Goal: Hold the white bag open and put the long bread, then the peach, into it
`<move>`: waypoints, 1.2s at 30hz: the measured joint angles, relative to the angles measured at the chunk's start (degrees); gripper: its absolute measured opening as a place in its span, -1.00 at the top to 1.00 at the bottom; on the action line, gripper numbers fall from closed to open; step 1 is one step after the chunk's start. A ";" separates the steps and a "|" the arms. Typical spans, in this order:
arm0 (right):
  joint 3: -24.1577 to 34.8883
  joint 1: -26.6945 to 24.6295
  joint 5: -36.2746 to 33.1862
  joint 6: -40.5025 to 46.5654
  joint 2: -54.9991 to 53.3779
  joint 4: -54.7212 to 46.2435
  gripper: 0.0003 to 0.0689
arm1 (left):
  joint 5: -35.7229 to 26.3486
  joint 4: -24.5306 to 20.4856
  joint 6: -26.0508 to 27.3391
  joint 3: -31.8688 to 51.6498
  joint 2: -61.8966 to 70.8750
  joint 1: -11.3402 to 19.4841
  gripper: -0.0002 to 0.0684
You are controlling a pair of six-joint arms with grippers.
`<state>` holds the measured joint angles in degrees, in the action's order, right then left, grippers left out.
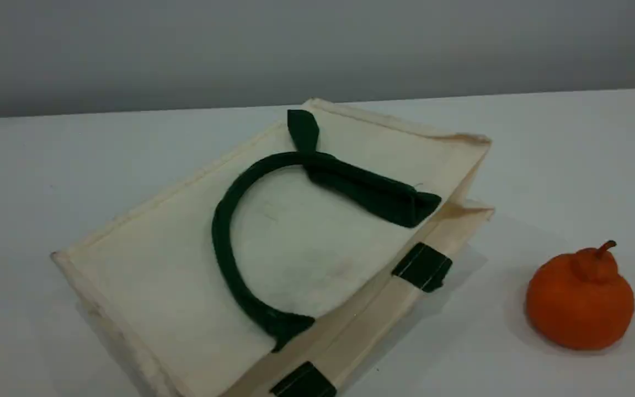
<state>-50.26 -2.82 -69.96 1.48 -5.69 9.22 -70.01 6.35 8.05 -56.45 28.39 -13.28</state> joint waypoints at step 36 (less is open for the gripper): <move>21.26 2.40 9.03 -4.55 3.03 -5.50 -0.71 | 8.36 -12.08 -11.96 27.72 -20.10 0.00 -0.60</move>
<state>-29.01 -0.43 -60.93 -3.07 -2.66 3.72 -61.65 -5.73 -3.91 -28.74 8.29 -13.28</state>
